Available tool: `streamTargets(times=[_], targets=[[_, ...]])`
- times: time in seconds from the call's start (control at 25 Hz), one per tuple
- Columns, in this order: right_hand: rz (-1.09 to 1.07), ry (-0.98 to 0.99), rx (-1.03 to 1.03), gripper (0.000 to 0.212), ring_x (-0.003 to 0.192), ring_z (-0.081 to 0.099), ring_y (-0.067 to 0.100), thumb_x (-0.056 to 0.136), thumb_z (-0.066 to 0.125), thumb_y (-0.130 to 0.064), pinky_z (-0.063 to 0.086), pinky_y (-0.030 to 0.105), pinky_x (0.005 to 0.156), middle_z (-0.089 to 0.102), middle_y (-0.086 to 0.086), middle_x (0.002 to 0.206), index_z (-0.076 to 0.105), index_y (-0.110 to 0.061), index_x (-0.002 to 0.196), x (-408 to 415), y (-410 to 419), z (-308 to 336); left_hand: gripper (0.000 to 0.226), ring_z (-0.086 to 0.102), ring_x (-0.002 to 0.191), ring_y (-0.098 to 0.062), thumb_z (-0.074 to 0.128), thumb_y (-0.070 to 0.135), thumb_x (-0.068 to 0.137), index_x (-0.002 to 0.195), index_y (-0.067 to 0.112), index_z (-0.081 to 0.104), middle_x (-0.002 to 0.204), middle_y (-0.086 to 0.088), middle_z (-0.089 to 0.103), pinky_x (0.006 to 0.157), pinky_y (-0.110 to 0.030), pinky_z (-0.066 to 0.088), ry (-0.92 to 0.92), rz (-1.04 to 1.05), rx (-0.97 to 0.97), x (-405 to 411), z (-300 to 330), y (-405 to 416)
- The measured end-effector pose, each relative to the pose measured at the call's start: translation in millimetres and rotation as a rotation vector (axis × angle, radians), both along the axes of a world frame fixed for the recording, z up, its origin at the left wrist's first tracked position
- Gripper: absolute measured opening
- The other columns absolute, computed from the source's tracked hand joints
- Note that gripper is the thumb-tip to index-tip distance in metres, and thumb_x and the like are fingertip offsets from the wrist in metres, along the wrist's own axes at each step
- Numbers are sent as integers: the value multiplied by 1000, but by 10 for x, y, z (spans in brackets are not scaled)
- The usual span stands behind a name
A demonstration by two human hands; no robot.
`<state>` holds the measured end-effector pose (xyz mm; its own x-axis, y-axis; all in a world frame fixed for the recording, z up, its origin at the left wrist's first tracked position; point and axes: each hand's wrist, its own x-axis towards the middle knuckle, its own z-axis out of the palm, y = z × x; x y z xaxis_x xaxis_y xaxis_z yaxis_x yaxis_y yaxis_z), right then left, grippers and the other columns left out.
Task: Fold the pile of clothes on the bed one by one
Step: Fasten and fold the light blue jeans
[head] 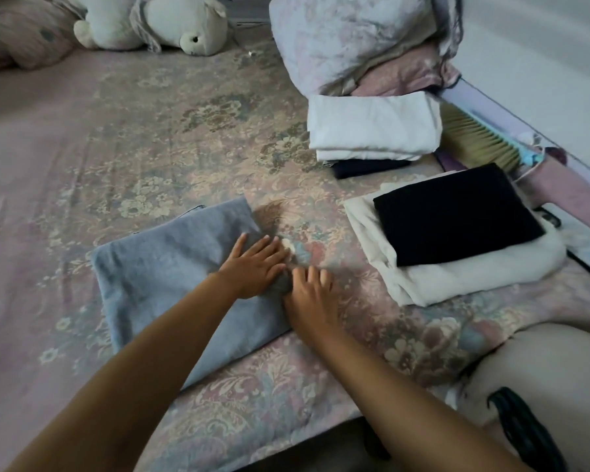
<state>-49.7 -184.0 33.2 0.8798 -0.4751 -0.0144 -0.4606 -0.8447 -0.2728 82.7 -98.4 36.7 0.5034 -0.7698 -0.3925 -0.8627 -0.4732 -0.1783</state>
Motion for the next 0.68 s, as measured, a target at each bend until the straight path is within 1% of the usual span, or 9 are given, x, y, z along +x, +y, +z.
streamTargets(times=[0.12, 0.2, 0.28, 0.36, 0.44, 0.48, 0.56, 0.6, 0.68], targets=[[237, -116, 32, 24, 81, 62, 31, 64, 76, -20, 55, 38, 66, 64, 9, 88, 66, -12, 85, -124, -487, 257, 53, -5, 147, -19, 10, 36, 103, 152, 16, -2, 160, -4, -6, 115, -52, -7, -12, 24, -24, -71, 154, -289], [272, -198, -88, 35, 102, 60, 36, 76, 64, -28, 53, 45, 84, 64, 15, 112, 67, -9, 105, -306, -1102, 416, 55, 6, 147, -22, 21, 34, 104, 151, 8, 10, 159, -10, 8, 117, -43, 1, 80, 108, -253, -252, 298, -592], [174, -184, -213, 48, 123, 49, 39, 88, 47, -38, 44, 51, 98, 53, 20, 133, 61, -8, 123, -491, -1771, 635, 54, 23, 142, -28, 32, 32, 103, 148, 4, 22, 154, -15, 25, 116, -38, 15, 412, 339, -531, -558, 450, -968], [-29, -32, -221, 53, 141, 23, 36, 96, 38, -43, 26, 51, 111, 29, 18, 152, 42, -16, 141, -637, -2365, 800, 55, 39, 131, -32, 43, 32, 99, 145, 5, 29, 142, -14, 42, 109, -39, 30, 723, 716, -686, -818, 501, -1396], [-222, 165, -135, 56, 143, 11, 36, 97, 39, -46, 18, 49, 113, 13, 16, 156, 25, -27, 148, -739, -2933, 787, 57, 57, 108, -31, 55, 32, 91, 137, 0, 40, 120, -15, 58, 82, -35, 49, 1010, 1123, -850, -994, 463, -1766], [-252, 233, -34, 57, 141, 18, 37, 95, 42, -47, 23, 49, 113, 14, 16, 155, 24, -33, 147, -794, -3121, 771, 61, 60, 102, -29, 60, 35, 87, 133, 0, 43, 117, -15, 59, 72, -32, 51, 1099, 1263, -917, -1043, 414, -1907], [-256, 163, 172, 56, 129, 38, 36, 88, 55, -49, 36, 49, 106, 30, 17, 147, 31, -39, 138, -850, -3354, 723, 72, 59, 106, -31, 70, 46, 76, 129, 3, 44, 120, -12, 57, 82, -37, 52, 1120, 1402, -948, -1099, 387, -2078], [-286, 76, 236, 57, 125, 42, 35, 84, 60, -50, 38, 50, 103, 36, 15, 142, 34, -37, 132, -868, -3404, 726, 78, 58, 106, -32, 75, 50, 69, 125, 4, 45, 118, -11, 57, 88, -41, 51, 1106, 1461, -951, -1087, 352, -2144], [-428, -23, 310, 71, 128, 39, 35, 77, 68, -52, 36, 53, 104, 38, 13, 141, 31, -30, 134, -870, -3448, 738, 90, 61, 98, -31, 82, 54, 52, 121, 6, 49, 110, -10, 60, 87, -44, 53, 1132, 1520, -948, -1049, 347, -2225]])
